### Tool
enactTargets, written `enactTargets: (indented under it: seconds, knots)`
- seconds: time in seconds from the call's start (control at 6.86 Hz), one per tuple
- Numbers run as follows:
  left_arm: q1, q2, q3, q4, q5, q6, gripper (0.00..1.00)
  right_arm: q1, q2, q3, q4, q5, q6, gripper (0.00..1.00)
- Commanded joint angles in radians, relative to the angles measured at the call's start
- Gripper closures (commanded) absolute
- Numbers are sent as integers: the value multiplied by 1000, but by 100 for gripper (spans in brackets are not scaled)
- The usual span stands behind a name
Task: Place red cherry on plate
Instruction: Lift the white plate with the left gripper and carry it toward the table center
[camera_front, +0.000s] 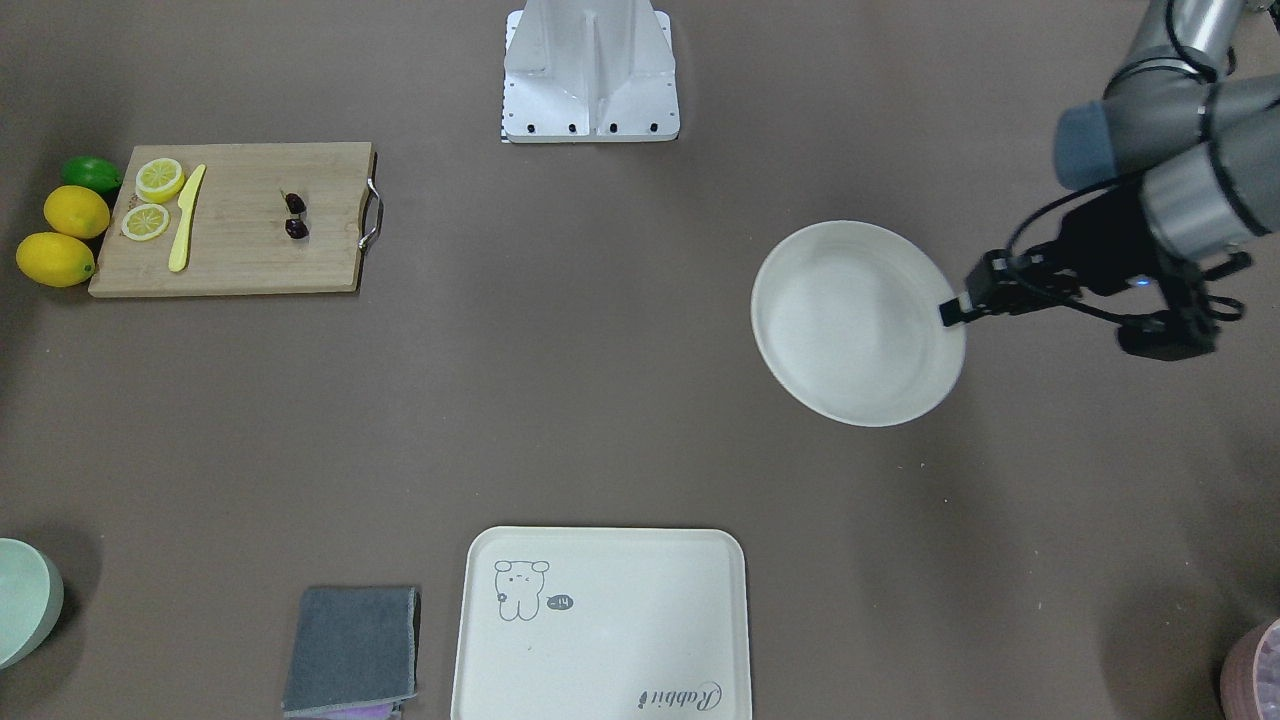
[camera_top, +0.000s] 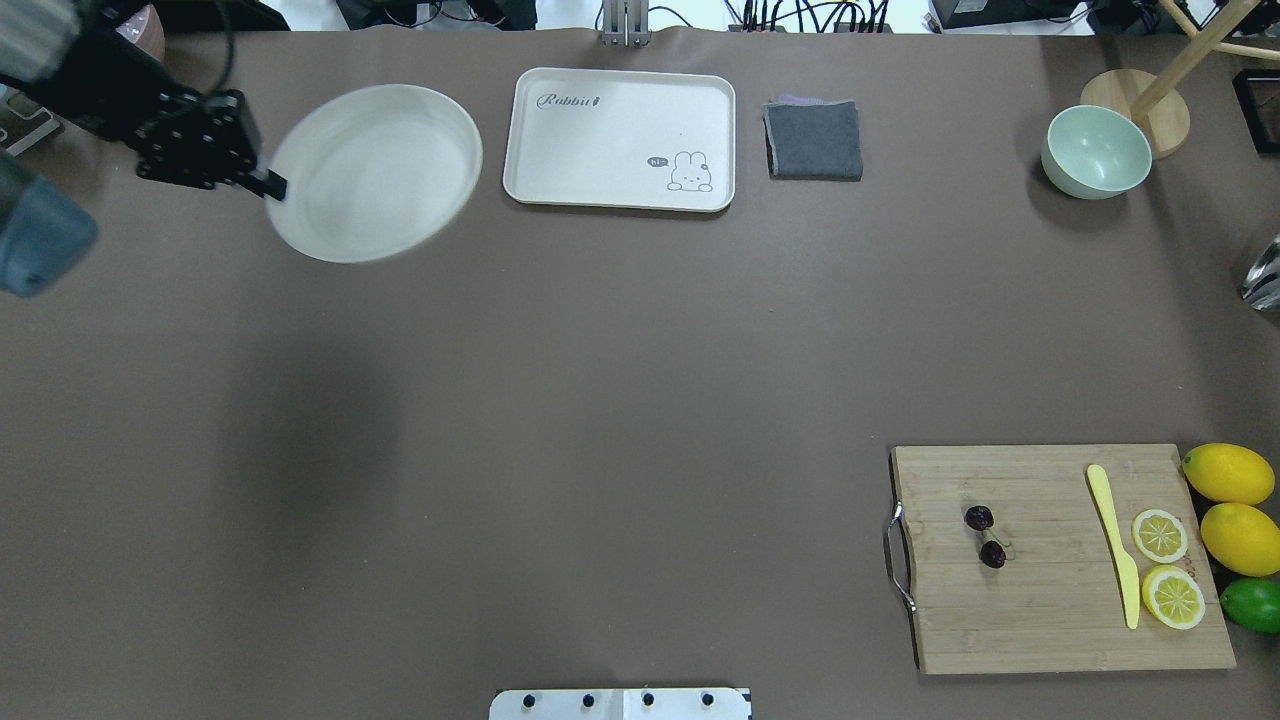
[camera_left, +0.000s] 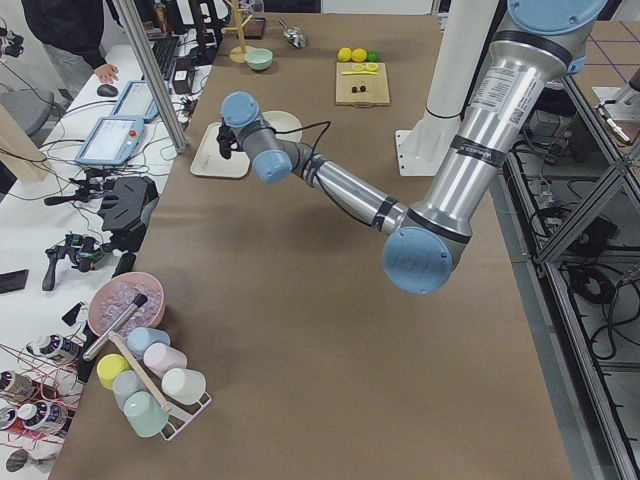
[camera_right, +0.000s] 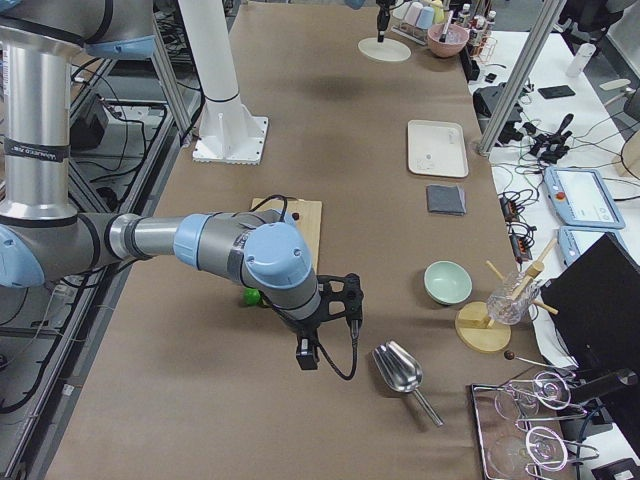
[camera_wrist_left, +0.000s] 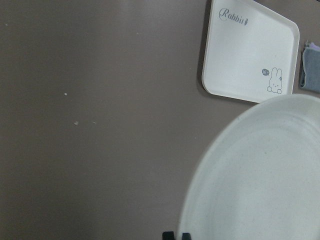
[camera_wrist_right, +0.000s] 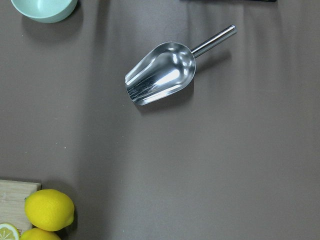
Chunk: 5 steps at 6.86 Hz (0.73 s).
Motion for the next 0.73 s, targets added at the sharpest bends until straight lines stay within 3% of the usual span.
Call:
enactTargets:
  seconds: [0.0,0.44,0.58]
  knots:
    - [288,-52,-41,6,296,-215,100,0,5,-4,0,-1,4,0]
    - [409,-124,66,14,457,-258,100,0,5,-7,1,-1,8,0]
    - [417,-132,100,8,468,-252,100,0,5,-7,1,-1,8,0]
